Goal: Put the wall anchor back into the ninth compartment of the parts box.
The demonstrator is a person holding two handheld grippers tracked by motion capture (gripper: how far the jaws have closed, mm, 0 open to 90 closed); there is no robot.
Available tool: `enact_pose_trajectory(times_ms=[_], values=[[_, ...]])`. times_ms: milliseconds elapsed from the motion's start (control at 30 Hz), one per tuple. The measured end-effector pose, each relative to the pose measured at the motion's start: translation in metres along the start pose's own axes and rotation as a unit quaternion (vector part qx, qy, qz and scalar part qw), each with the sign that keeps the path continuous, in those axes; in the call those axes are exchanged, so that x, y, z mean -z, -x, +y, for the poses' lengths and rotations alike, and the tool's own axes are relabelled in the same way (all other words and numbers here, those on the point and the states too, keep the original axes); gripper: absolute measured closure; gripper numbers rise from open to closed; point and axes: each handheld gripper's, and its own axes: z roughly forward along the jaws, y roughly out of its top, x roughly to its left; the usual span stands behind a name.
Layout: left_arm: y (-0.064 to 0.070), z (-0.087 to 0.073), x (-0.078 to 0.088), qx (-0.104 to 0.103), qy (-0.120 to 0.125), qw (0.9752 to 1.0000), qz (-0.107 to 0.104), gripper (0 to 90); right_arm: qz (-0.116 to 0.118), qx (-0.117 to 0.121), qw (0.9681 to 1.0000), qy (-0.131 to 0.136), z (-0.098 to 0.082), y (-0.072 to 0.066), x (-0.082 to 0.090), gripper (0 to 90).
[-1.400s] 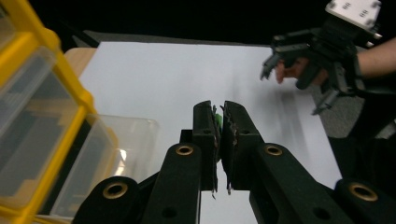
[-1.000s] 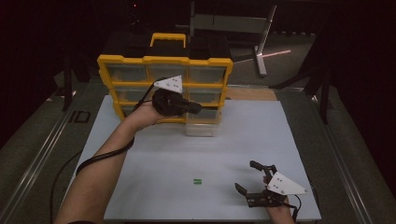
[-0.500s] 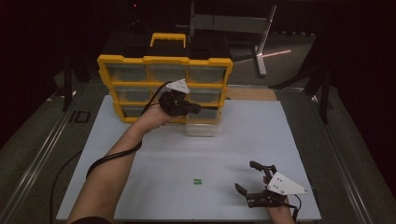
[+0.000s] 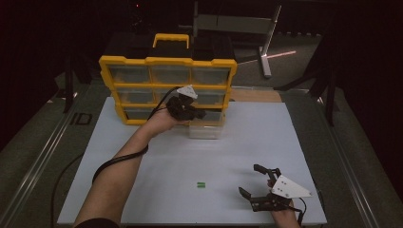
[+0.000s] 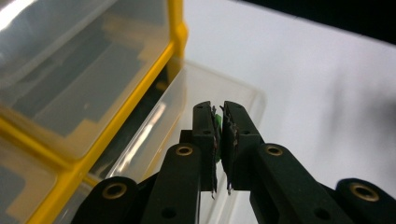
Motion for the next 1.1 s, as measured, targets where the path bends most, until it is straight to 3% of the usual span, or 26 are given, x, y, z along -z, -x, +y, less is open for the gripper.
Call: enact_pose_trajectory(times_ms=[167, 233, 333, 567, 600, 633, 667, 800, 1100], values=[[0.002, -0.004, -0.008, -0.003, -0.021, 0.9998, -0.005, 83.5, 0.001, 0.001, 1.0000, -0.003, 0.000, -0.001, -0.001, 9.7], [0.002, -0.004, -0.007, 0.000, -0.023, 0.9997, 0.000, 72.9, 0.000, 0.000, 1.0000, -0.003, 0.000, -0.001, 0.000, 9.7], [0.000, -0.003, -0.002, 0.014, -0.013, 0.9997, -0.015, 59.8, 0.000, -0.001, 1.0000, -0.003, 0.000, -0.001, 0.000, 9.7], [0.006, -0.003, 0.003, 0.012, -0.023, 0.9992, -0.030, 26.3, 0.000, 0.000, 1.0000, -0.003, 0.000, -0.001, 0.000, 9.7], [0.013, -0.002, 0.003, 0.011, -0.028, 0.9987, -0.042, 26.3, -0.001, 0.001, 1.0000, -0.003, 0.000, -0.001, 0.000, 9.7], [0.015, -0.002, 0.003, 0.004, -0.031, 0.9982, -0.052, 15.3, -0.001, 0.000, 1.0000, -0.003, 0.000, -0.001, 0.000, 9.7], [0.017, -0.001, 0.004, 0.004, -0.030, 0.9977, -0.061, 11.1, -0.001, -0.001, 1.0000, -0.003, 0.000, -0.001, 0.000, 9.7], [0.027, 0.000, 0.010, 0.002, -0.023, 0.9974, -0.068, 1.9, -0.001, 0.000, 1.0000, -0.003, 0.001, -0.001, 0.000, 9.7], [0.043, -0.006, 0.027, -0.011, -0.001, 0.9967, -0.081, 1.6, -0.002, 0.002, 1.0000, -0.001, 0.001, -0.001, 0.000, 9.7]])
